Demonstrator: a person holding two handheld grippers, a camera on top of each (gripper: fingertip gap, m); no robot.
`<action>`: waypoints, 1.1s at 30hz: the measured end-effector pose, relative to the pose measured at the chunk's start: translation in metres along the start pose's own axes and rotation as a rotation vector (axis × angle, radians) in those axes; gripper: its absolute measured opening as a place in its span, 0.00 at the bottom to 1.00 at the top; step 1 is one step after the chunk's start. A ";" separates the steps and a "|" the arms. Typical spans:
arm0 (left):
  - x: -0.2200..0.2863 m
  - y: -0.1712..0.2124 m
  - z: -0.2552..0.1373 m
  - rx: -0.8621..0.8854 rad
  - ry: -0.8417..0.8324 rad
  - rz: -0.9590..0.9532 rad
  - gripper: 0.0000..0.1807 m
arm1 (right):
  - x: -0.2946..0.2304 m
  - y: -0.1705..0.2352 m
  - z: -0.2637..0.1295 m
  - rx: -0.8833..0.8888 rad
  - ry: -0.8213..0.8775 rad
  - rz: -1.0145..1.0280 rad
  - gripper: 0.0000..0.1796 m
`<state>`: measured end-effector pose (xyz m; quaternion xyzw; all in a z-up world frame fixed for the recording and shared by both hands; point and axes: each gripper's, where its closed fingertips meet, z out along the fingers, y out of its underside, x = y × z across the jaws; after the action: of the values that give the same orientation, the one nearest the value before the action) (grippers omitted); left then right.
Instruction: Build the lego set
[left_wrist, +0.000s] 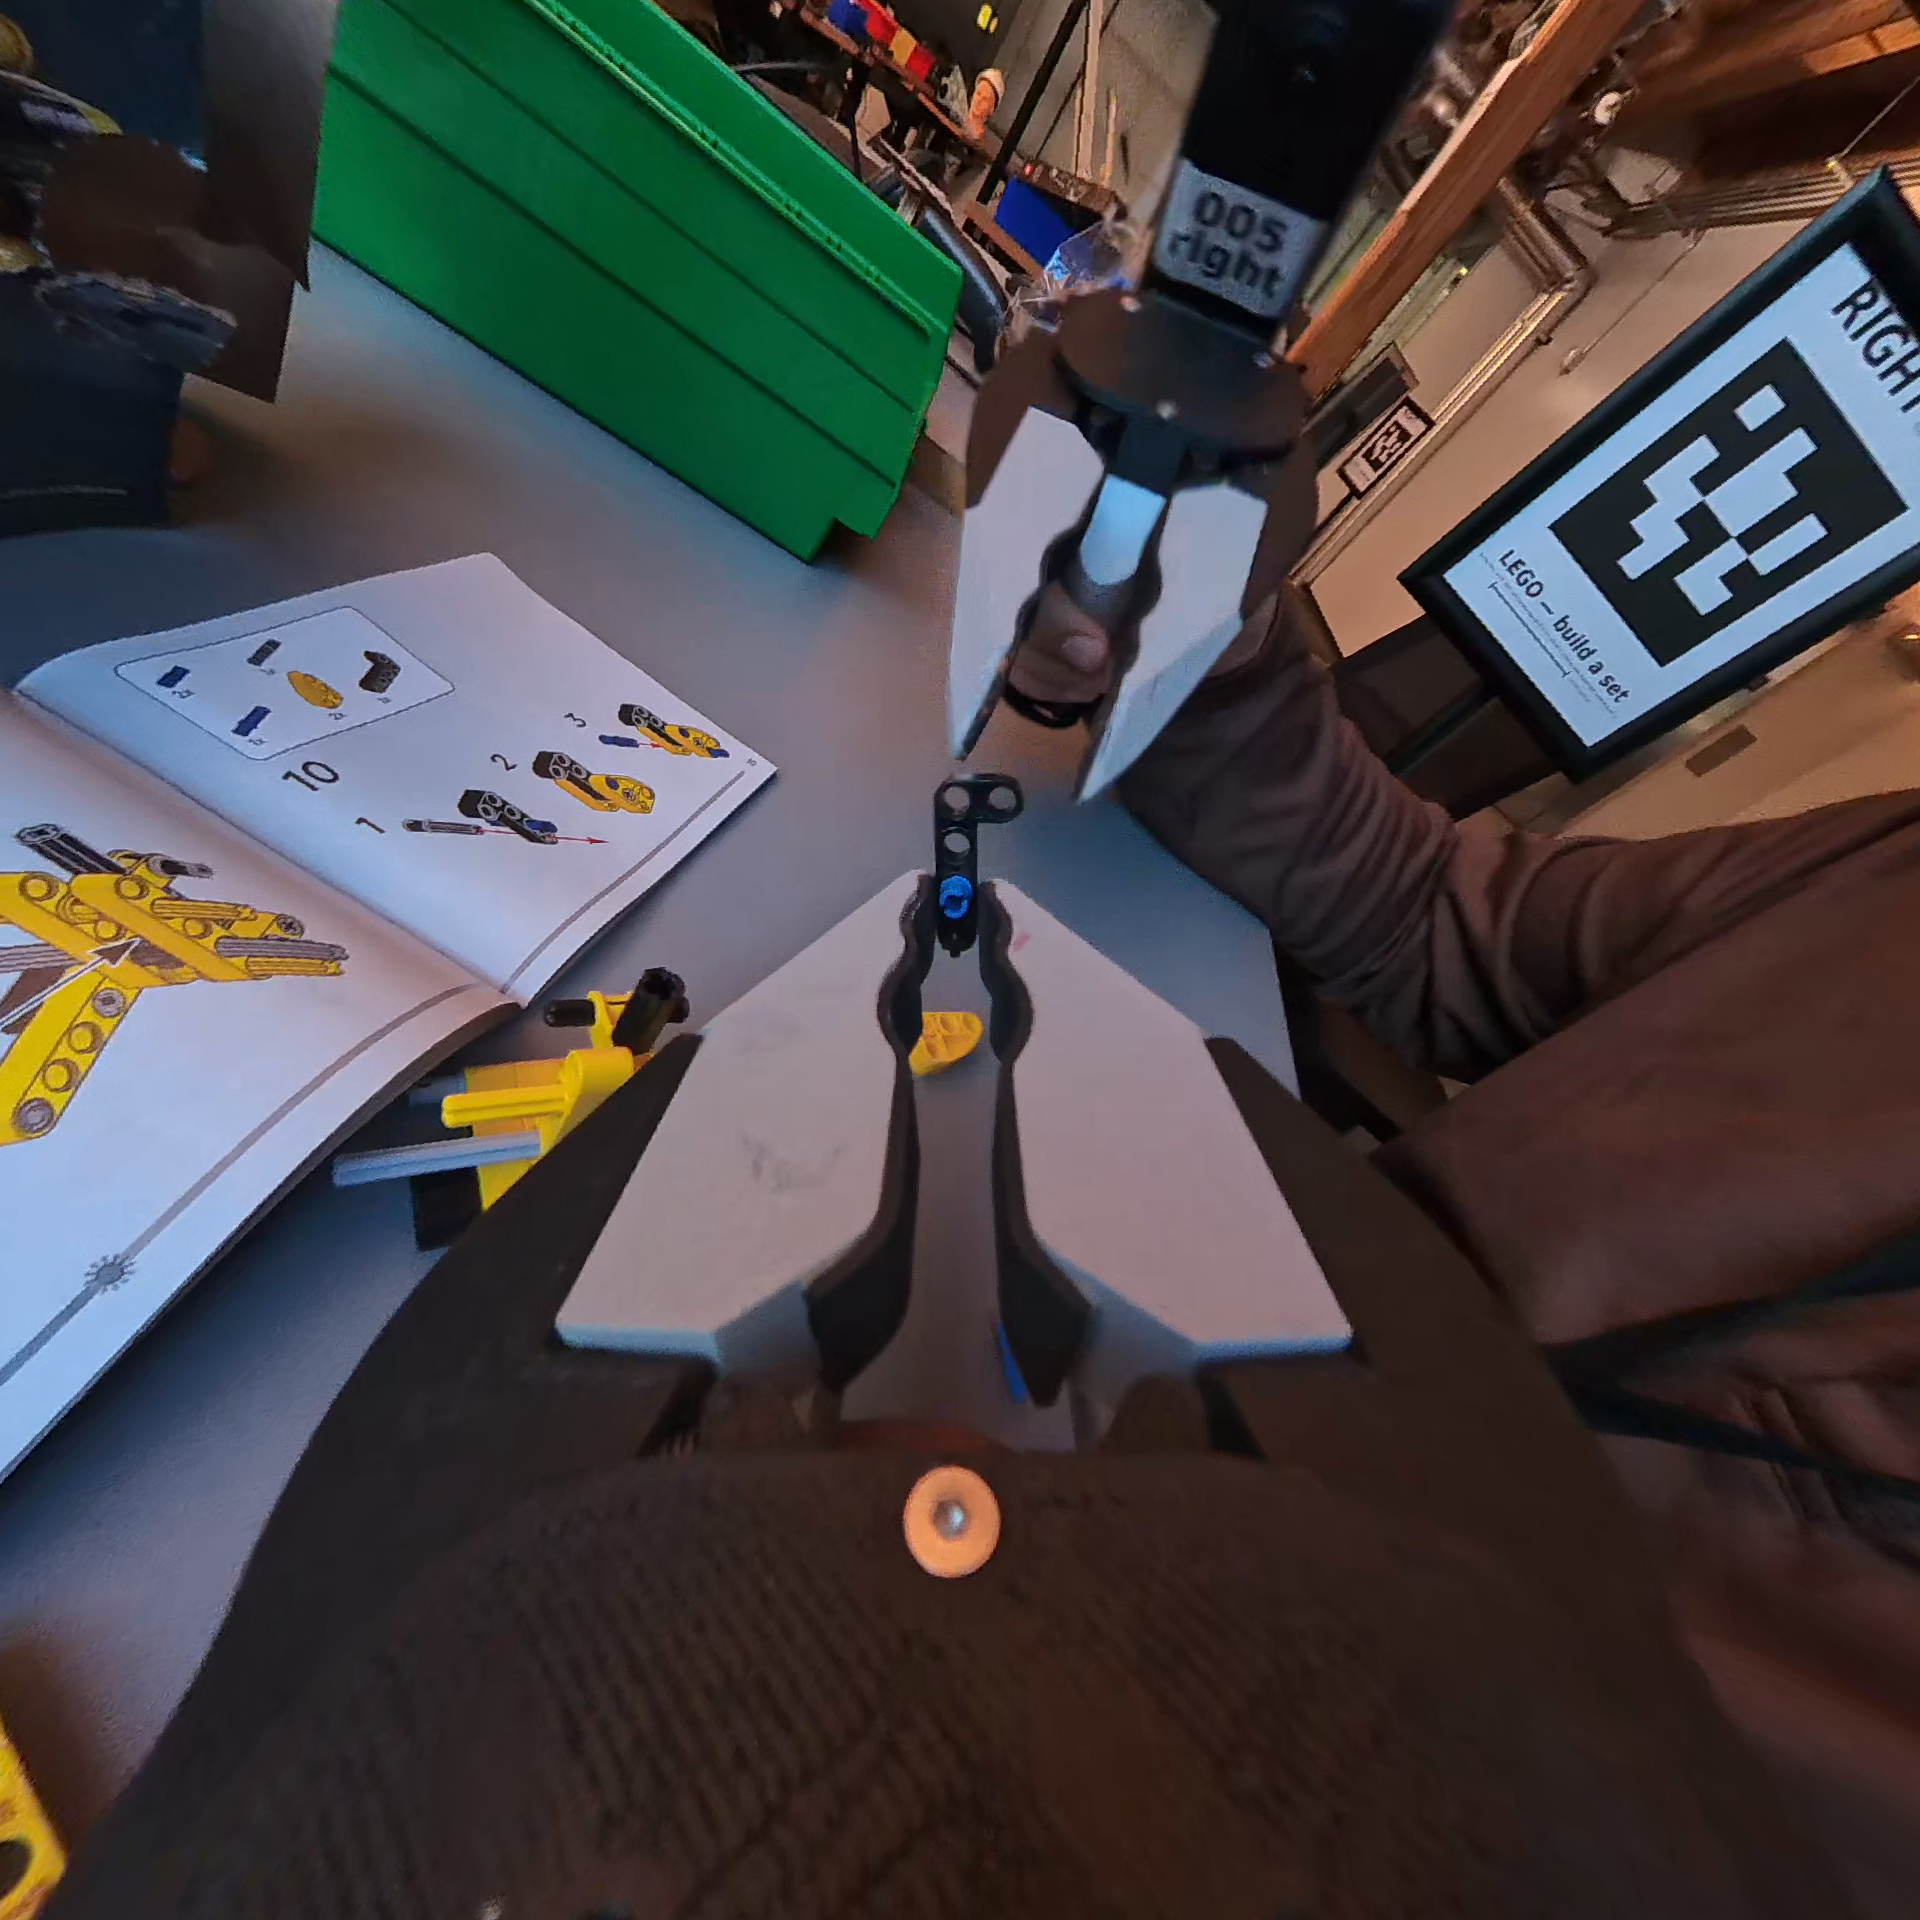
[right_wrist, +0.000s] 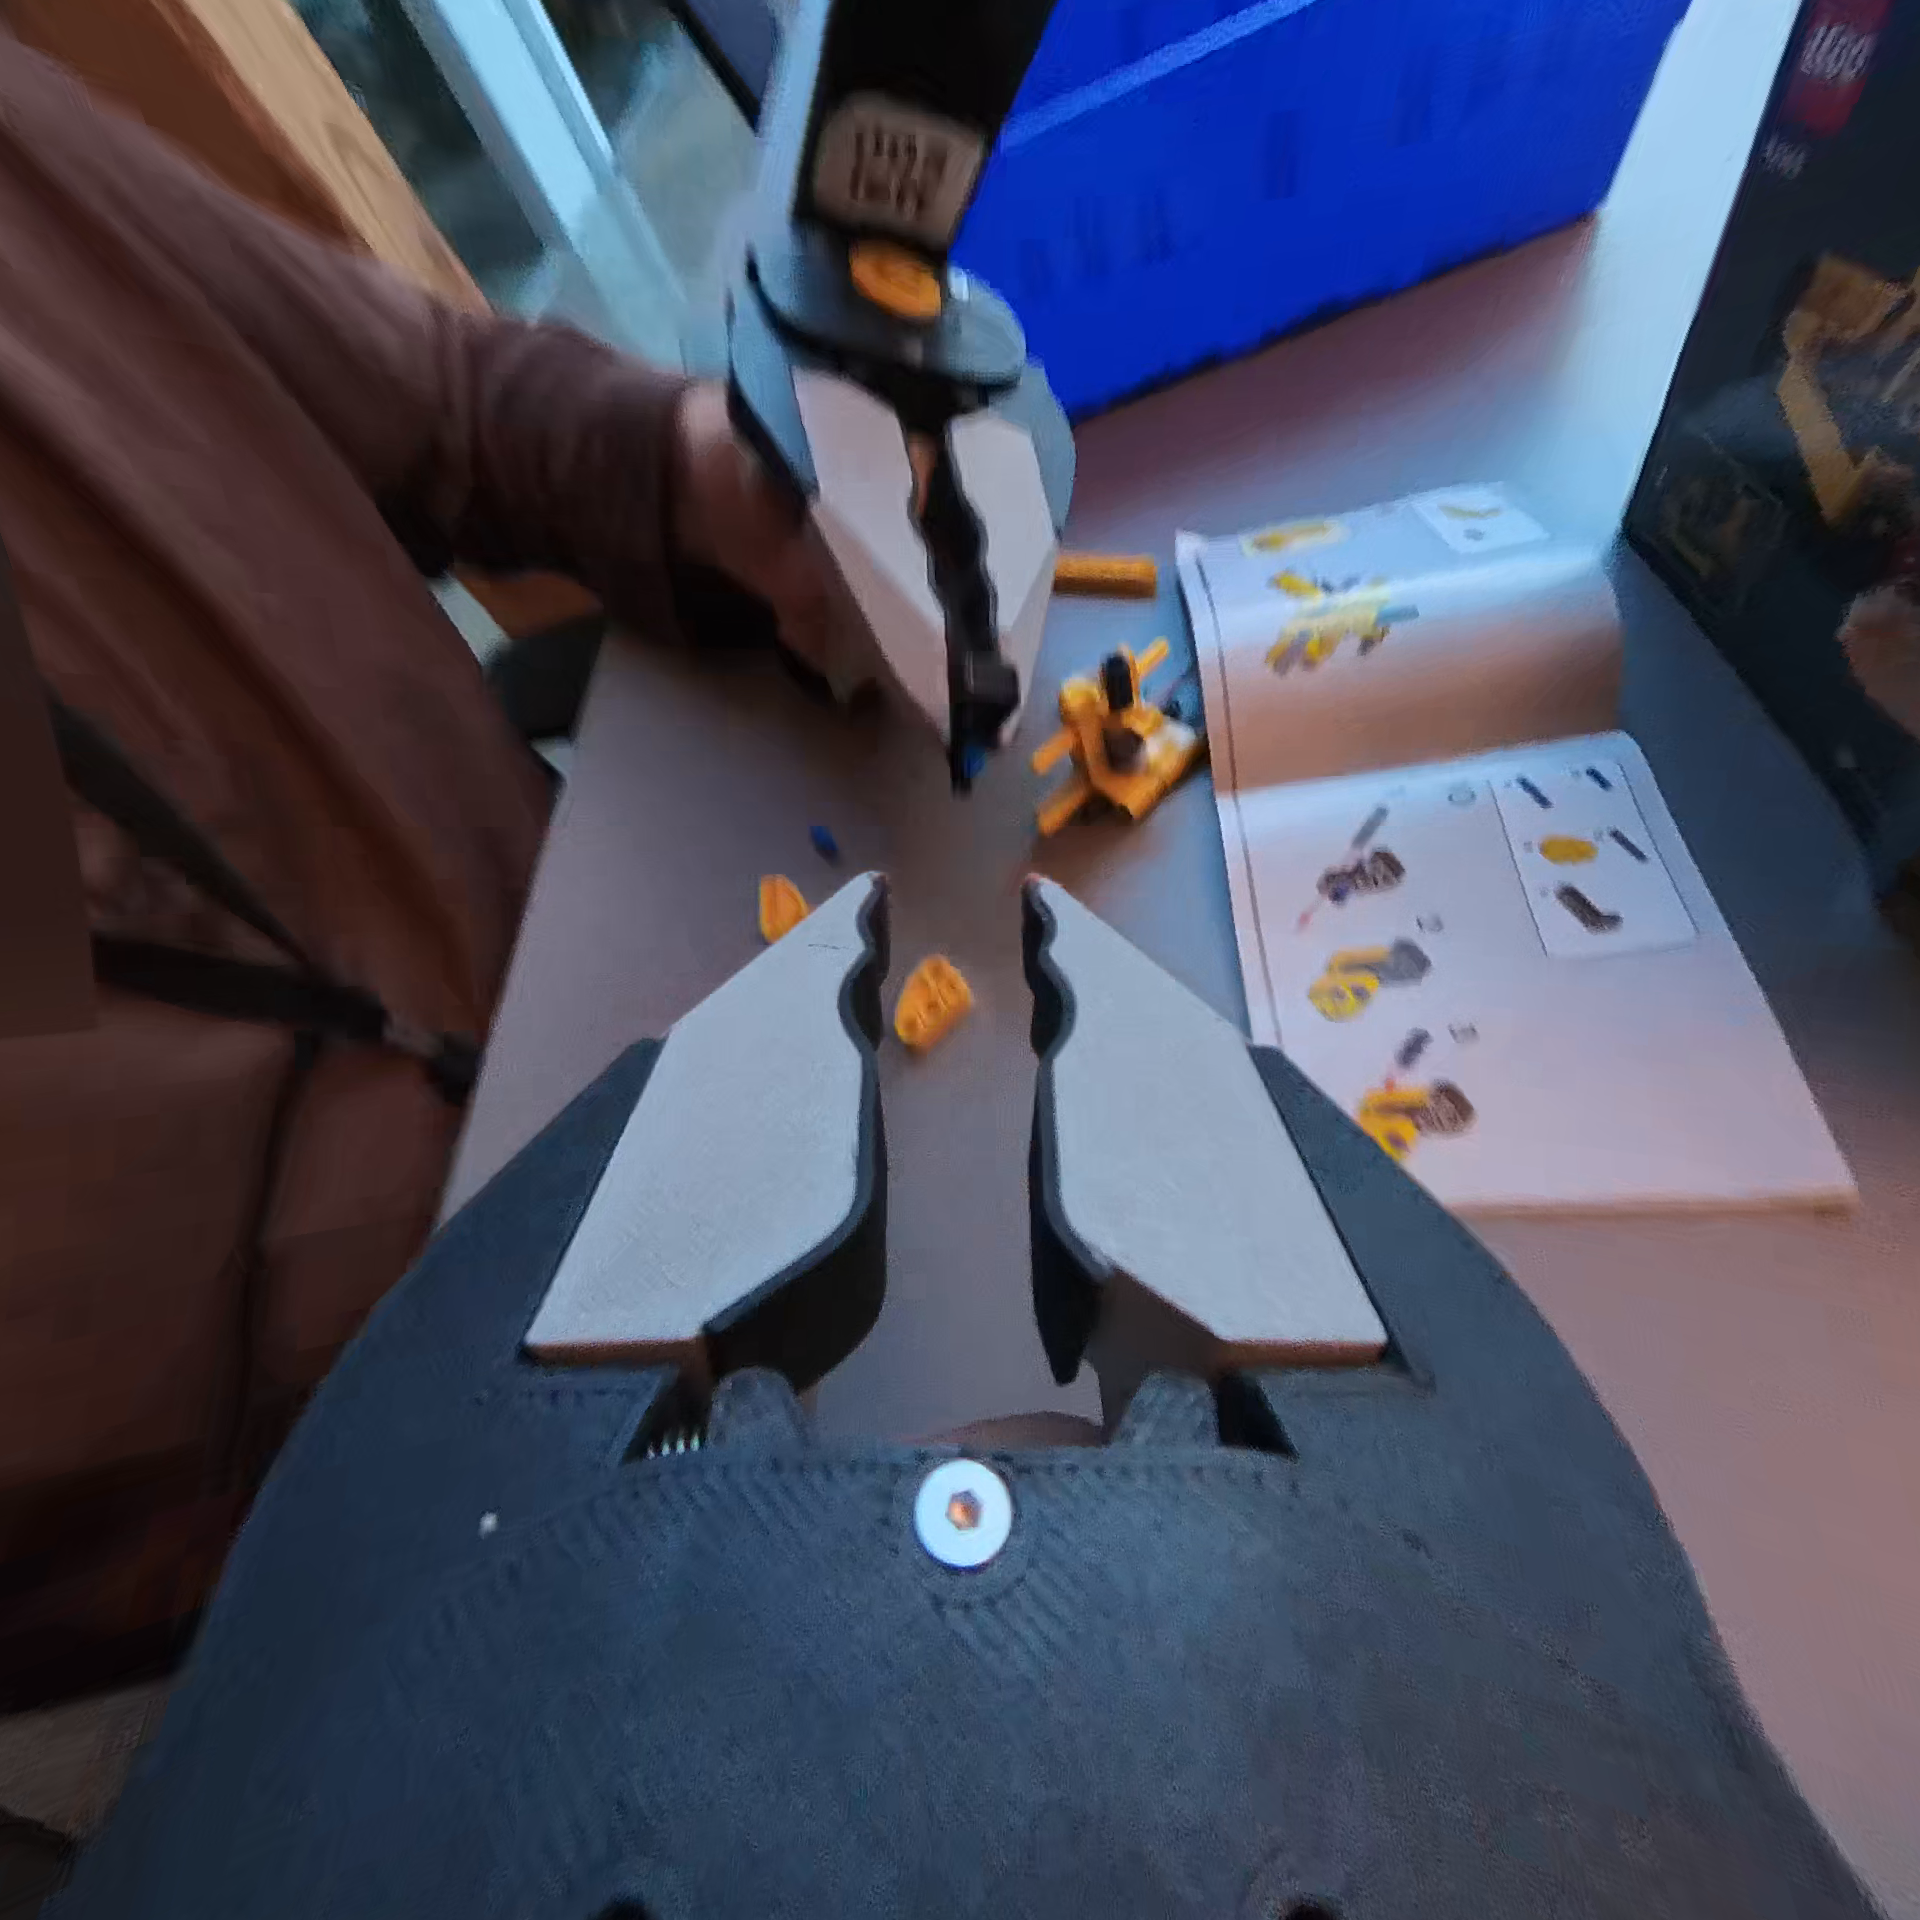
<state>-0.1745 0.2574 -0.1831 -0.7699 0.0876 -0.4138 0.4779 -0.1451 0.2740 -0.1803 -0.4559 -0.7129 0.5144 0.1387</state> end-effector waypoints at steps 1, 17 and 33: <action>-0.001 0.000 -0.001 0.002 -0.006 -0.002 0.03 | 0.001 0.011 0.000 -0.052 0.029 -0.035 0.14; -0.009 0.000 -0.006 -0.013 -0.053 0.026 0.03 | -0.001 0.060 0.041 -0.306 0.171 -0.092 0.19; -0.007 0.008 -0.003 -0.071 -0.051 0.051 0.03 | -0.004 0.062 0.042 -0.283 0.219 -0.087 0.06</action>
<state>-0.1793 0.2546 -0.1922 -0.7942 0.1097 -0.3781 0.4628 -0.1396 0.2483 -0.2502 -0.4930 -0.7779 0.3498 0.1719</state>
